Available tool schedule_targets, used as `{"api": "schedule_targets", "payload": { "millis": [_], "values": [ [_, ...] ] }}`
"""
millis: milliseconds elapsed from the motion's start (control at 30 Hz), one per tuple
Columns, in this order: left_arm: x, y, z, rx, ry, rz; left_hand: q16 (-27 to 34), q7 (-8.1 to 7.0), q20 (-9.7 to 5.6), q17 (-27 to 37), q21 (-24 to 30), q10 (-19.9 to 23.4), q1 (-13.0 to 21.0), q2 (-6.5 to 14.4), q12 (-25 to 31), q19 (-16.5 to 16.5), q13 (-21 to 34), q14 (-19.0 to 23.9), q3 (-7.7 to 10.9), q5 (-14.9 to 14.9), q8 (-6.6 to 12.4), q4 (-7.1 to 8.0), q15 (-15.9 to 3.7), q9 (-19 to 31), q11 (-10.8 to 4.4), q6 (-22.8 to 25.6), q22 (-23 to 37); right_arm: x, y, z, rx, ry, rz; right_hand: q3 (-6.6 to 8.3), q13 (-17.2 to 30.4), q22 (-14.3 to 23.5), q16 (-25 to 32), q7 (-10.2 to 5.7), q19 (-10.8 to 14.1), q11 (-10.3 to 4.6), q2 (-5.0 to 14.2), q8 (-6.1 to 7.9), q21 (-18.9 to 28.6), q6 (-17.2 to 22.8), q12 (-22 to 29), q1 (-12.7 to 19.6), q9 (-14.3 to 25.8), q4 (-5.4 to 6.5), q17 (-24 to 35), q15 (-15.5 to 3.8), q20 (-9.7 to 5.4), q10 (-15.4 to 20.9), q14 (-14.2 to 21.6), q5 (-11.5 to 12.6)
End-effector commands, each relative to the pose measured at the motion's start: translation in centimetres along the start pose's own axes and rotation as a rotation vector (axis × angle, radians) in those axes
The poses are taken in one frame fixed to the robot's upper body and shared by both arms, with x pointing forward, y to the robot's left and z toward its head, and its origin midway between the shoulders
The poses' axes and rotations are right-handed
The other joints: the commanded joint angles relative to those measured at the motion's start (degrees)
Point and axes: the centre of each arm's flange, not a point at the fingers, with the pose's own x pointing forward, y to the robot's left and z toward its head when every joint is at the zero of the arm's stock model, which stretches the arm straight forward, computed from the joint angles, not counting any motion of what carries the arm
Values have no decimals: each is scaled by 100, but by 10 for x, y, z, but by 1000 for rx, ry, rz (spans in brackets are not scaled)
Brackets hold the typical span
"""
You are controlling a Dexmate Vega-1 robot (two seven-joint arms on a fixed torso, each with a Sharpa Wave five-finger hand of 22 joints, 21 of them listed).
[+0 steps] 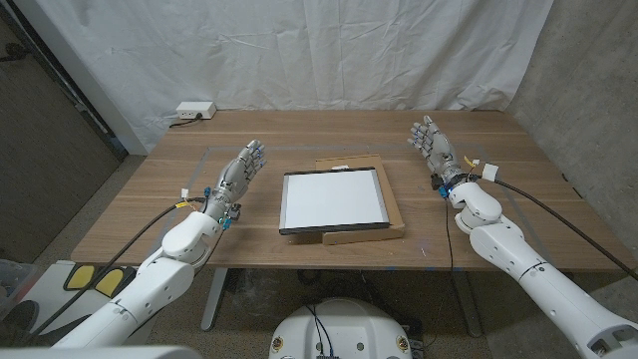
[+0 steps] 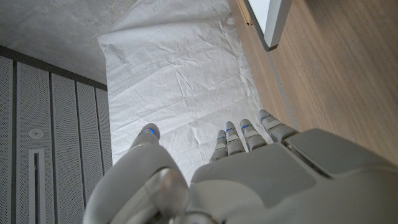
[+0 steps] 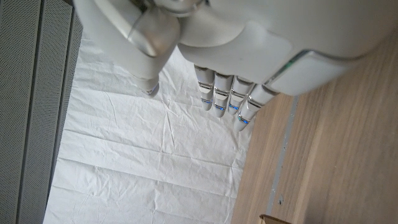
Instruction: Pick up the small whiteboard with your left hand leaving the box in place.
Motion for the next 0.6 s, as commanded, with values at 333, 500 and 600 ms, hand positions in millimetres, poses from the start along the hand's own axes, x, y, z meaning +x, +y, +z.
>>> {"api": "schedule_targets", "payload": {
  "millis": [333, 500, 600],
  "values": [
    [-17, -10, -16, -51, -5, -18, 24, 40, -176, 30, 7, 84, 90, 9, -3, 58, 30, 97, 12, -18, 3, -49, 28, 16, 42, 69, 32, 0, 0, 1, 9, -16, -14, 33, 28, 21, 5, -41, 54, 20, 23, 2, -38, 80, 19, 80, 35, -43, 32, -3, 4, 52, 40, -22],
    [-21, -15, -19, -59, -8, -18, 18, 54, -169, 31, 4, 95, 100, 11, -6, 61, 31, 96, 10, -25, 0, -54, 31, 16, 47, 79, 33, 0, 1, -2, 11, -13, -13, 35, 28, 21, 4, -43, 61, 14, 27, -1, -48, 81, 18, 87, 36, -50, 32, -2, 6, 56, 45, -26],
    [-24, -17, -21, -67, -11, -16, 17, 47, -163, 32, 1, 98, 107, 12, -10, 60, 31, 103, 7, -30, -5, -57, 38, 17, 69, 79, 34, 0, 2, -3, 13, -15, -11, 35, 28, 22, 2, -41, 63, 16, 28, -2, -52, 81, 17, 89, 36, -52, 33, 1, 5, 59, 45, -27]
  ]
}}
